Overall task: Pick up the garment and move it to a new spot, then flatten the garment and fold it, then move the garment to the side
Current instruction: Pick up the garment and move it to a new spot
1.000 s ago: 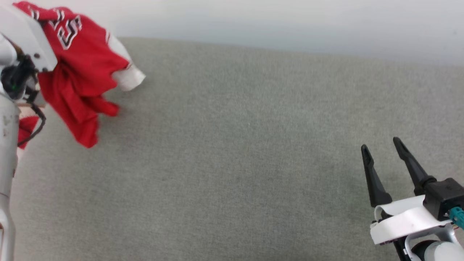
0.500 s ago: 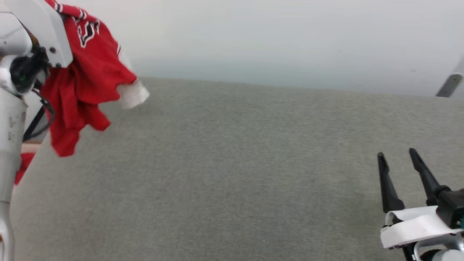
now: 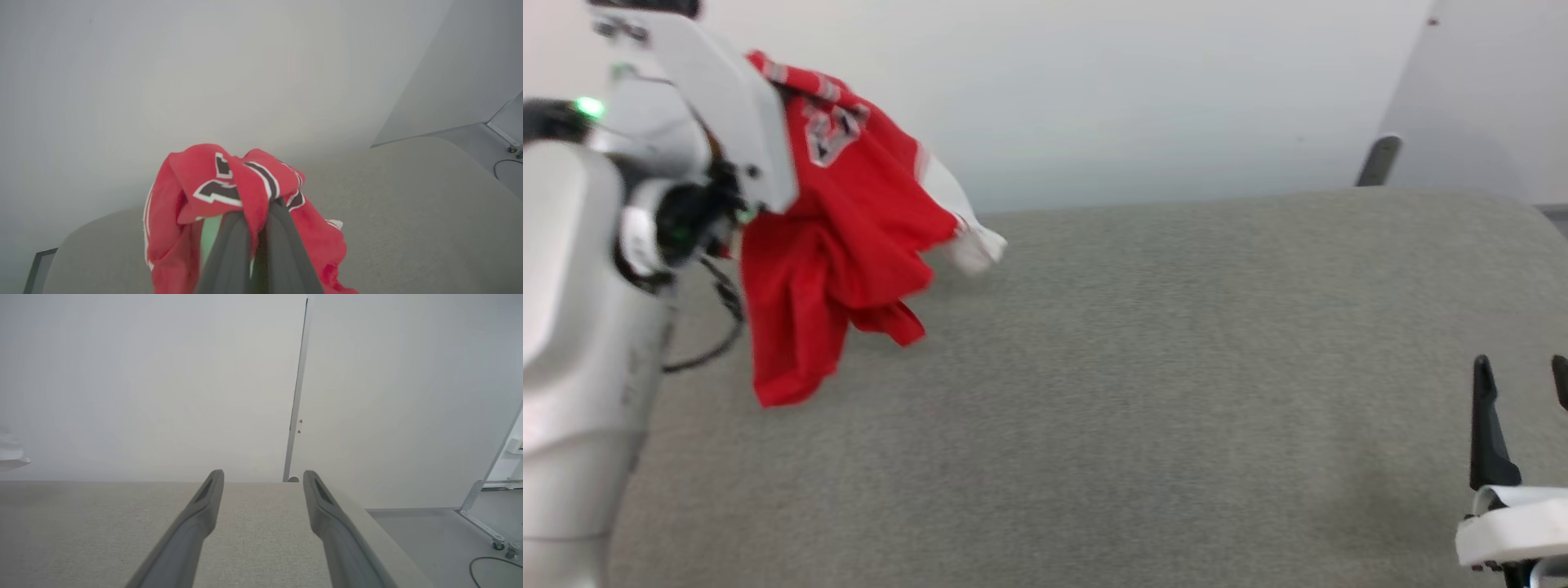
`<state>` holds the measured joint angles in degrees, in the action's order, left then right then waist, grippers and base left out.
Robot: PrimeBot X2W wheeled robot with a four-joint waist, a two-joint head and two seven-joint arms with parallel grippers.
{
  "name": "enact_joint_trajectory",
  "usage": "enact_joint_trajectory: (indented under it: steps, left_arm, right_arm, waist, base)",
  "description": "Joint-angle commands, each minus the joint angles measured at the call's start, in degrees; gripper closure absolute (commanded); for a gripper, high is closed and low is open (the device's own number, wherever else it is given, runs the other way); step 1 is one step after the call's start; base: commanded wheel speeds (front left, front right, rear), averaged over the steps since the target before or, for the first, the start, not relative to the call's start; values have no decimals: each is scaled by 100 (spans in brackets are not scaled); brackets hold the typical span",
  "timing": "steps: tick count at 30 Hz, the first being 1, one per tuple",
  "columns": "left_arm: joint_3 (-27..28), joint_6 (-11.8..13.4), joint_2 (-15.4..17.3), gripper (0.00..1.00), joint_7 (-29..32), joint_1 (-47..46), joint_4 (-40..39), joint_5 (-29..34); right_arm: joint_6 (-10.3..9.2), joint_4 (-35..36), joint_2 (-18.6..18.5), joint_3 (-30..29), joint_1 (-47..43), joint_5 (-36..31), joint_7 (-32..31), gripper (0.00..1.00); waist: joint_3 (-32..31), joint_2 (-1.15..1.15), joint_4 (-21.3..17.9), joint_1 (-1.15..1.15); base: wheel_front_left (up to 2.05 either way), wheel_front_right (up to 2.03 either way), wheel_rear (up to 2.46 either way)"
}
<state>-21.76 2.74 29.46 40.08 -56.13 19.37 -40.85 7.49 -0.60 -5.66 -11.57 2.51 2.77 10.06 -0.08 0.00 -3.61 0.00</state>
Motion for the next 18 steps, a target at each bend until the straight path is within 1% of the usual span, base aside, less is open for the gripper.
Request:
enact_joint_trajectory:
  steps: [1,4,9,12,18]
  left_arm:
    - [-4,71,-48,100,20,103,-145,-49]
    - [-83,238,-170,100,164,315,-515,-99]
    - [-219,468,-335,100,320,671,-928,-151]
    - [-327,591,-388,100,409,926,-1071,-149]
    - [-474,720,-370,100,511,1518,-1109,-221]
  right_arm:
    - [-1,25,33,-82,-120,-41,-10,0]
    - [0,60,89,-217,-103,-96,-22,0]
    - [0,-37,148,-268,-51,-132,47,0]
    - [-1,-91,175,-262,-48,-137,78,0]
    - [-1,-226,227,-175,-44,-92,160,0]
  waist:
    - [-1,0,-329,0]
    - [48,0,-517,0]
    - [156,0,-766,0]
    - [209,0,-872,0]
    - [293,0,-1048,0]
  base:
    - [0,0,0]
    - [0,0,0]
    - [0,0,0]
    - [0,0,0]
    - [0,0,0]
